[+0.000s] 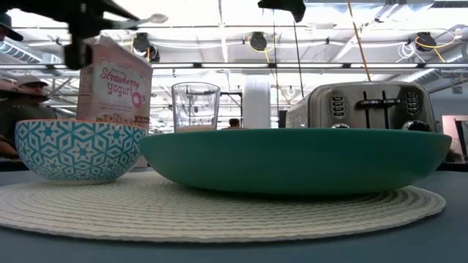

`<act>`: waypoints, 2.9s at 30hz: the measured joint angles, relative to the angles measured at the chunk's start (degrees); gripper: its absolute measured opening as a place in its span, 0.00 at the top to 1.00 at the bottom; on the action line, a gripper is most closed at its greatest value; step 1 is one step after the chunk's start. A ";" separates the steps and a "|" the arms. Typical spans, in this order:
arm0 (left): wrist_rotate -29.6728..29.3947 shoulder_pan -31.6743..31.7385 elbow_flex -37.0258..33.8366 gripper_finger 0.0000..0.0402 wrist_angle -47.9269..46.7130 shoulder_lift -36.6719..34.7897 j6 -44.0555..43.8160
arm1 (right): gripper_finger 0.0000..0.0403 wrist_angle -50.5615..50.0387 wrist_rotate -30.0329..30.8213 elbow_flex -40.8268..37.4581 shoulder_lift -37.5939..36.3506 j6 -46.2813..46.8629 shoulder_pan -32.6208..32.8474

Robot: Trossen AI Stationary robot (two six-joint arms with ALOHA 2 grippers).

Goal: Arrange a breakfast setting
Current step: Put the blue spoon on the left side of the orange bowl, then return to Home Position

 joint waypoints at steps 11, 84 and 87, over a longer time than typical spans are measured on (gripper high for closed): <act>-1.03 -13.53 -0.02 0.92 -18.45 -1.78 -33.96 | 0.63 0.21 0.02 -6.11 0.16 0.00 0.00; 14.54 -23.05 -0.07 0.77 -25.74 22.98 -67.17 | 0.63 6.65 0.00 -9.97 -2.42 -2.54 0.00; 14.55 -23.42 -0.07 0.76 -26.00 19.22 -66.49 | 0.63 6.65 0.00 -9.97 -2.42 -2.54 0.00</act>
